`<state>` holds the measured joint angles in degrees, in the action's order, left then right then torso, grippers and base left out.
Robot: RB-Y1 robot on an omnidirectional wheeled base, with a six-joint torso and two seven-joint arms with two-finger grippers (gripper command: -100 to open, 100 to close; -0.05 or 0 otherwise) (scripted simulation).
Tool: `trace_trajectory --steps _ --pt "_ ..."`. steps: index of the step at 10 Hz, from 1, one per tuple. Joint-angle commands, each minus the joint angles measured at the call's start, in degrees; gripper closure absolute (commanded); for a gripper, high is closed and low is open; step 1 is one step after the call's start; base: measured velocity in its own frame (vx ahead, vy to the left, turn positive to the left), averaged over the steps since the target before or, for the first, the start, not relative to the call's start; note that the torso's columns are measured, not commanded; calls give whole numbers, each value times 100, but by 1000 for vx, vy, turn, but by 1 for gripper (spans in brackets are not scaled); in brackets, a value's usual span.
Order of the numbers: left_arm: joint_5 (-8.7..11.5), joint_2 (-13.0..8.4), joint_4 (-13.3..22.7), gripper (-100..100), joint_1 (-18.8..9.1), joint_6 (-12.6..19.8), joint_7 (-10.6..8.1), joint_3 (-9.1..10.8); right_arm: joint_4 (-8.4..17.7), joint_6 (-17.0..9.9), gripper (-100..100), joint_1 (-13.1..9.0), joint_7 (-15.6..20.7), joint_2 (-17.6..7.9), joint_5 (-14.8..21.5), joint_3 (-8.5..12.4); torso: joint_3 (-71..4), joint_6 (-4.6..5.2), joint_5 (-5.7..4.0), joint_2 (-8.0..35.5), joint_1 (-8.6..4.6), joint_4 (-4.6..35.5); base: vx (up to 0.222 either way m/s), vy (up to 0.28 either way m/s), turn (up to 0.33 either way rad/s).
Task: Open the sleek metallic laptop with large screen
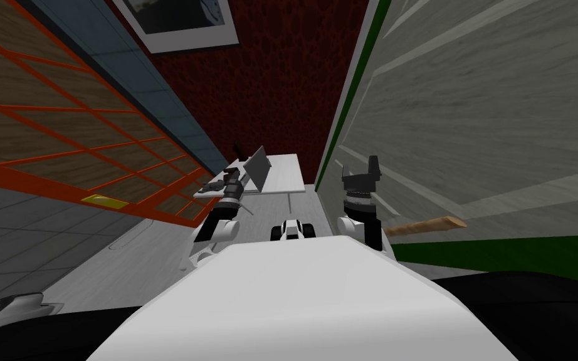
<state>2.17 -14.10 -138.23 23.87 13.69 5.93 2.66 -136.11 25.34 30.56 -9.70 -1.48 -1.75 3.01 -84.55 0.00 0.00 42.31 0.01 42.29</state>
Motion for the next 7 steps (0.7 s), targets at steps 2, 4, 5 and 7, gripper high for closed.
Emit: trace_trajectory --steps 2,4,5,7 --pt "-45 -131 -11 -100 -36 550 43 77 0 0 0 0 0 0 0 0 0 0 0 -1 1 0 38 -30 -3" --pt "-64 -185 -26 -100 -42 793 61 103 0 0 0 0 0 0 0 0 -3 0 -1 -4 -1 -2 33 -28 0" --pt "-64 -185 -26 -100 -42 804 61 103 0 0 0 0 0 0 0 0 -1 0 0 -1 0 0 22 -19 0" --pt "-99 -296 -83 -100 -52 1180 95 152 0 0 0 0 0 0 0 0 0 0 1 -1 3 0 36 -20 -3"
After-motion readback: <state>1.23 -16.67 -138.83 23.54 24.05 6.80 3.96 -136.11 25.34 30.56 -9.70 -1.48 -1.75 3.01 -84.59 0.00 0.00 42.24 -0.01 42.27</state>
